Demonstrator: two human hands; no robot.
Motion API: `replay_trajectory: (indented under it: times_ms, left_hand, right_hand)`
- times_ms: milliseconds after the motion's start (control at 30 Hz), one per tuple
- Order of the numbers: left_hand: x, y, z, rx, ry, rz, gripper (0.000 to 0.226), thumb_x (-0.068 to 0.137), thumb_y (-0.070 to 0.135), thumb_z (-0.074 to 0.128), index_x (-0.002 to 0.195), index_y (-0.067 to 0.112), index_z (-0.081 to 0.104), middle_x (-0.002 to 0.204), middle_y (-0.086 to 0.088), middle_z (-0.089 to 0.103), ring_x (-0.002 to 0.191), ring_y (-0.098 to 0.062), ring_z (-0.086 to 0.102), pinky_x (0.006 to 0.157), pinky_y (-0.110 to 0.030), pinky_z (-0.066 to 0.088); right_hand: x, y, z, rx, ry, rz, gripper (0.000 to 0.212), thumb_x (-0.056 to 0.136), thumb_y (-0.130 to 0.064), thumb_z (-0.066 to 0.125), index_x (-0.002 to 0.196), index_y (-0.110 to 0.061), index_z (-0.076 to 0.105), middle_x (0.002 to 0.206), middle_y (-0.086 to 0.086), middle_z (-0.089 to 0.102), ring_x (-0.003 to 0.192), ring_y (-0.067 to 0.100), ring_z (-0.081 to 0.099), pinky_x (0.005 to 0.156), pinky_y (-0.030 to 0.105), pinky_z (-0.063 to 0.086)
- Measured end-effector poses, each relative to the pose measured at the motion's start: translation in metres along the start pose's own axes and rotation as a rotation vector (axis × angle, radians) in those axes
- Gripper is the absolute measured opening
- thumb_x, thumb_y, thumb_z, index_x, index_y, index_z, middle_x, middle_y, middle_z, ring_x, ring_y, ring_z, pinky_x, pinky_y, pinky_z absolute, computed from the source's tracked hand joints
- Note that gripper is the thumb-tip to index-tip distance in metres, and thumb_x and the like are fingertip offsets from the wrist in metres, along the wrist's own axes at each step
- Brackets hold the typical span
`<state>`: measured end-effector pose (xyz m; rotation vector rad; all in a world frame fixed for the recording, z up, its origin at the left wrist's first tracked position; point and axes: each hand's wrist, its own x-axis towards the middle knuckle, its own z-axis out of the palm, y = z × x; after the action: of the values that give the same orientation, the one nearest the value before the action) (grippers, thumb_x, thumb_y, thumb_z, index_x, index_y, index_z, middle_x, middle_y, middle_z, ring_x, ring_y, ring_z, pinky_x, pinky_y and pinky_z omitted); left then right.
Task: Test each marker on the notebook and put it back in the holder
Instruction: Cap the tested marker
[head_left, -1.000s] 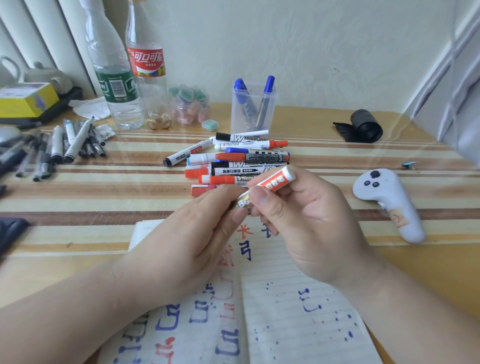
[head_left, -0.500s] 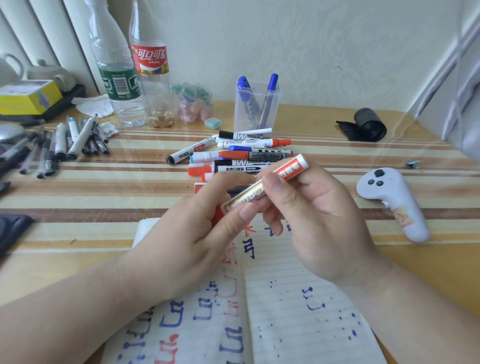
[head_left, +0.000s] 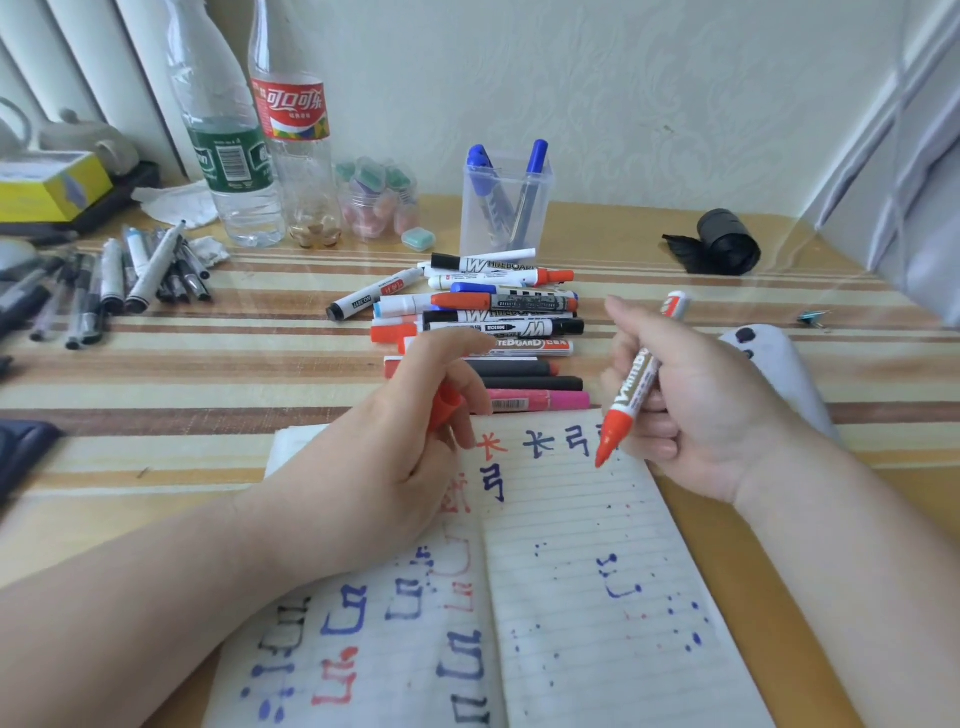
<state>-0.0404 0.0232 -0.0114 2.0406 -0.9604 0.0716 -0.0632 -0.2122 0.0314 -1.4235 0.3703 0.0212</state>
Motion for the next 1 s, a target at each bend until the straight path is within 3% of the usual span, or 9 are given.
replay_trajectory:
  times_ms: [233,367,467,567,667,767,867,1000]
  left_hand:
    - [0.001,0.006,-0.004,-0.013,-0.034,0.008,0.066,0.097,-0.005,0.045,0.147,0.034,0.026,0.118,0.013,0.055,0.109,-0.011,0.065,0.092,-0.038,0.054]
    - [0.004,0.006,-0.006,-0.004,-0.011,-0.074,0.071,0.096,0.001,0.058,0.144,0.042,0.027,0.115,0.021,0.061,0.106,-0.003,0.067,0.096,-0.037,0.054]
    - [0.006,0.007,-0.007,0.025,-0.012,-0.126,0.071,0.092,0.007,0.068,0.141,0.044,0.031,0.108,0.024,0.066,0.102,0.001,0.067,0.095,-0.031,0.054]
    - [0.007,0.008,-0.007,0.055,-0.014,-0.144,0.065,0.092,0.012,0.07,0.143,0.038,0.039,0.106,0.024,0.068,0.099,0.004,0.066,0.092,-0.022,0.052]
    - [0.007,0.009,-0.008,0.1,-0.018,-0.151,0.055,0.093,0.018,0.07,0.139,0.035,0.046,0.106,0.024,0.069,0.098,0.007,0.065,0.089,-0.008,0.047]
    - [0.007,0.008,-0.008,0.101,0.003,-0.159,0.042,0.092,0.02,0.072,0.129,0.03,0.057,0.099,0.029,0.066,0.095,0.014,0.062,0.083,0.003,0.04]
    - [0.006,0.007,-0.008,0.076,0.029,-0.167,0.032,0.091,0.019,0.074,0.119,0.029,0.065,0.098,0.032,0.067,0.093,0.017,0.063,0.086,0.001,0.042]
    - [0.006,0.006,-0.006,0.103,0.056,-0.116,0.024,0.09,0.022,0.073,0.112,0.03,0.07,0.098,0.026,0.073,0.092,0.011,0.067,0.086,-0.009,0.049]
  right_hand:
    - [0.002,0.003,-0.002,-0.028,-0.114,0.035,0.051,0.086,-0.059,0.061,0.063,-0.015,0.048,0.05,0.003,0.029,0.035,0.014,0.026,0.039,0.02,0.019]
    - [-0.001,0.003,-0.001,-0.074,-0.179,0.011,0.051,0.086,-0.059,0.057,0.068,-0.012,0.06,0.053,0.009,0.048,0.04,0.017,0.044,0.041,0.024,0.034]
    - [-0.009,-0.007,-0.005,-0.139,-0.253,-0.03,0.036,0.081,-0.044,0.068,0.077,-0.009,0.074,0.065,0.015,0.064,0.051,0.021,0.057,0.045,0.027,0.05]
    - [-0.02,-0.023,-0.009,-0.309,-0.311,-0.103,0.014,0.069,-0.014,0.086,0.074,-0.013,0.073,0.062,0.011,0.058,0.053,0.018,0.053,0.045,0.026,0.049]
    - [-0.026,-0.032,-0.007,-0.364,-0.293,-0.175,0.007,0.069,-0.008,0.071,0.069,-0.011,0.066,0.055,0.008,0.044,0.05,0.017,0.045,0.044,0.03,0.045]
    - [-0.024,-0.022,-0.002,-0.324,-0.292,-0.187,0.003,0.071,-0.007,0.066,0.07,-0.007,0.063,0.056,0.01,0.043,0.051,0.019,0.046,0.045,0.031,0.048]
    - [-0.016,0.001,-0.001,-0.254,-0.316,-0.175,0.007,0.081,-0.005,0.067,0.075,-0.006,0.07,0.061,0.014,0.052,0.056,0.023,0.054,0.046,0.033,0.051]
    - [-0.01,0.017,-0.007,-0.309,-0.38,-0.18,0.008,0.078,-0.009,0.071,0.083,-0.004,0.074,0.07,0.017,0.06,0.066,0.026,0.062,0.053,0.036,0.056]
